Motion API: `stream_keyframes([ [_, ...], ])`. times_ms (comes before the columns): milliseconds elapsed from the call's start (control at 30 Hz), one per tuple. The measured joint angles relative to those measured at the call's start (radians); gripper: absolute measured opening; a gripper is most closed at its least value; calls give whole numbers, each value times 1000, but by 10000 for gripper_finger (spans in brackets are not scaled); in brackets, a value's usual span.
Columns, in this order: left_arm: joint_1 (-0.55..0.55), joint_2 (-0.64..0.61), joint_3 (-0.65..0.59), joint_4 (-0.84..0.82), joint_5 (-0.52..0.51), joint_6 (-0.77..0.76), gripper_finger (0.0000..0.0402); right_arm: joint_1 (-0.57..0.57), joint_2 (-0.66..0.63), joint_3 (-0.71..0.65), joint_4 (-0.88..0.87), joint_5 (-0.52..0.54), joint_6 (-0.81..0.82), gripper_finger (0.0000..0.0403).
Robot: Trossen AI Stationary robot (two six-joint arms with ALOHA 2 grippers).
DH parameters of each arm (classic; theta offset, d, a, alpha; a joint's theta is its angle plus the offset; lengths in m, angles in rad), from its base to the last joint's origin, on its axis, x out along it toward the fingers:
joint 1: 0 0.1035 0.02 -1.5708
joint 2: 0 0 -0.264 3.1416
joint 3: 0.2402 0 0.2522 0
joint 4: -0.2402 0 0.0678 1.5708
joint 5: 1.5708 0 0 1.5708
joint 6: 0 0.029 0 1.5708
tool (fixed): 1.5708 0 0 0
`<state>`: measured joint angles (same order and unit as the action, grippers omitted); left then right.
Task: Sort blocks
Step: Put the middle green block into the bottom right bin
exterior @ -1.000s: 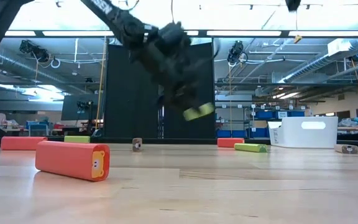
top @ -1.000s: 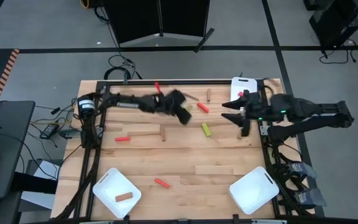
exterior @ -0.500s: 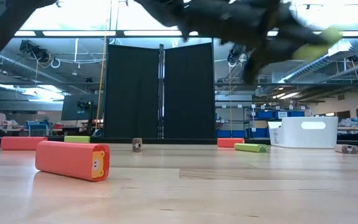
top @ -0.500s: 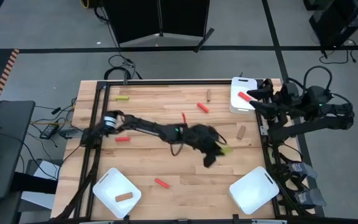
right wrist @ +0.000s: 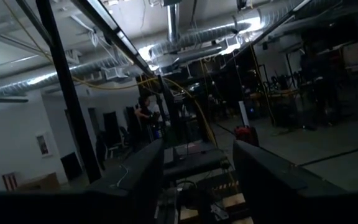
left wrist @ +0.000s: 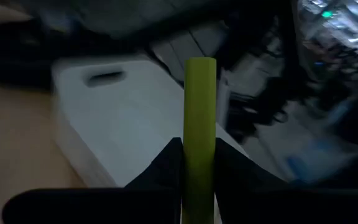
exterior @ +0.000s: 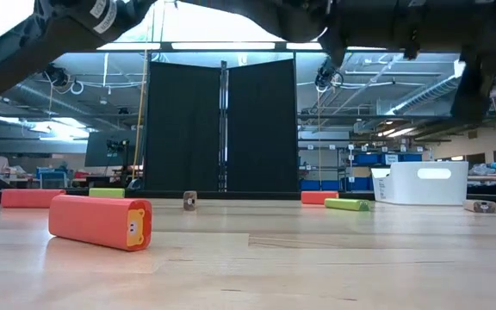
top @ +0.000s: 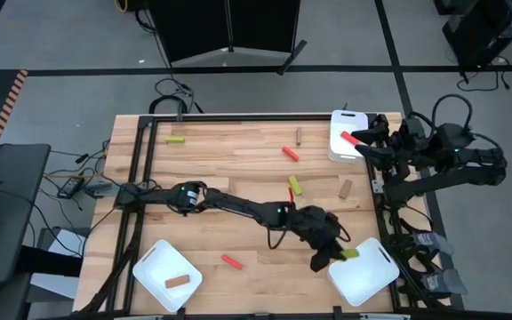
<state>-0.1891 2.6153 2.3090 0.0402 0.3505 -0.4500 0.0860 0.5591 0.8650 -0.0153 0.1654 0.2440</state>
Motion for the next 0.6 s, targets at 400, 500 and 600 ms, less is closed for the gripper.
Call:
stream_keyframes([
  [400,-29,37,2,198,-6,23,64,-1,26,0,-1,21,-10,199],
  [500,-38,81,2,288,-35,33,64,-2,35,0,2,21,-11,198],
  [600,-40,115,20,291,-56,55,64,-2,39,0,6,21,-11,197],
])
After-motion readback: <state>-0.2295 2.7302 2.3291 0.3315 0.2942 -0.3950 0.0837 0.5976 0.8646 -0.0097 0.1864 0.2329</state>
